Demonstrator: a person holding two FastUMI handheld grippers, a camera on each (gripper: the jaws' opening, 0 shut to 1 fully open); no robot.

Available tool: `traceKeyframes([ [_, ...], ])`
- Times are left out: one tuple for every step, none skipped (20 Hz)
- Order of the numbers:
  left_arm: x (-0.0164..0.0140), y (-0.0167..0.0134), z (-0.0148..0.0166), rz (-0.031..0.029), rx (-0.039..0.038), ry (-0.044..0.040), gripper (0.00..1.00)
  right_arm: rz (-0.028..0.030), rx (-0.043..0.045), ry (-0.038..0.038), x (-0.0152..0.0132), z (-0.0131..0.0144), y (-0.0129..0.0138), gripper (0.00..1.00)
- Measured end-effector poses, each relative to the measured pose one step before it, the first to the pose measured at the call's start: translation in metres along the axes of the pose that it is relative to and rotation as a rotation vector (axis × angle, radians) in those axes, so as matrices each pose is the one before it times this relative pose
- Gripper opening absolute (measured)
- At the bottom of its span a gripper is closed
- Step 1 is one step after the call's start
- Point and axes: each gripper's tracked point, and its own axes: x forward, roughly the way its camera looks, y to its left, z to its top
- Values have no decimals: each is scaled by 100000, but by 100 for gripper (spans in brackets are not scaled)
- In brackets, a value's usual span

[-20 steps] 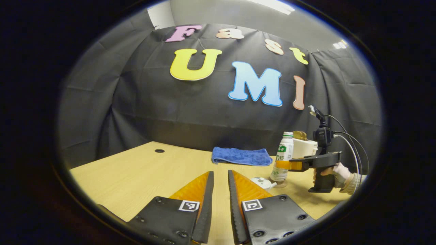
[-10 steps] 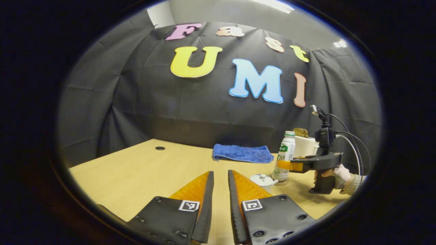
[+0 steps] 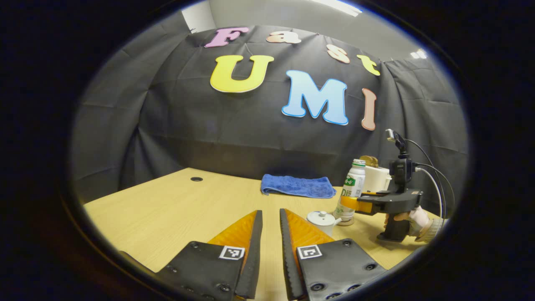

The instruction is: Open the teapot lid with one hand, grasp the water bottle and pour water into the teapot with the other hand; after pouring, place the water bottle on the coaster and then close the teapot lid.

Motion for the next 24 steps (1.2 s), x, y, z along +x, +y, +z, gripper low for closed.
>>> traceKeyframes([
  [16, 139, 31, 186, -287, 169, 38, -283, -56, 104, -31, 15, 3, 73],
  [-60, 72, -117, 161, -335, 109, 38, -168, 147, -6, -20, 17, 102, 73],
  [-78, 49, 7, 138, -272, 140, 38, -47, -26, -32, 2, 79, -19, 74],
  [99, 29, -91, 75, -193, -1, 38, 54, 31, -68, 17, -33, -11, 73],
  [11, 82, 86, 41, -66, -48, 38, 75, 195, -39, -34, 27, -29, 73],
  [38, -75, -48, 17, 48, -87, 38, -29, 529, 29, -9, -19, 58, 73],
  [-100, -12, 36, -12, 76, -96, 37, -90, 298, 63, 9, -39, -21, 73],
  [-8, 40, -19, -63, 61, -79, 37, -83, -250, 107, -45, 77, 24, 74],
  [74, -5, 89, -135, -40, -24, 37, -110, -551, -10, -2, 13, 26, 75],
  [-20, -55, -22, -190, -168, 50, 37, -157, -633, 3, 56, -27, 20, 75],
  [-77, -128, -53, -229, -228, 145, 37, -12, -708, 484, -64, -72, 11, 75],
  [16, -47, -191, -186, -319, 91, 37, -51, -487, 29, 82, -111, 128, 77],
  [25, -120, 33, -167, -261, 31, 38, 30, -478, 591, 3, -255, -29, 78],
  [-75, 129, 16, 49, -88, 93, 38, 296, -20, 817, 65, -277, 42, 81],
  [-32, 49, 34, 138, 69, 80, 38, 471, -12, 731, 10, -240, 113, 84],
  [31, 33, -100, 142, 88, 38, 38, 272, 166, 154, 50, -100, 134, 94],
  [37, 95, -1, 103, 18, 17, 38, -244, -20, 11, 3, -11, -104, 98],
  [-4, 40, -9, 52, -104, 63, 38, -198, -109, 4, 18, -61, -18, 98],
  [-10, -47, 14, -85, -126, 101, 38, 105, -24, -262, -32, 69, 17, 98],
  [14, -51, -97, -15, 13, 67, 38, 79, -135, -174, -17, 111, 80, 98],
  [-39, -32, 8, -35, 109, -49, 38, 90, -287, -268, -109, 92, 0, 98],
  [-96, -9, 129, -96, 133, -160, 38, -174, -294, -578, -70, 184, 77, 98],
  [-14, -123, 89, -88, 202, -249, 38, -513, -176, -651, -272, 238, -128, 98],
  [29, -117, 157, -90, 209, -288, 37, -449, -79, -1008, -220, 274, -64, 98],
])
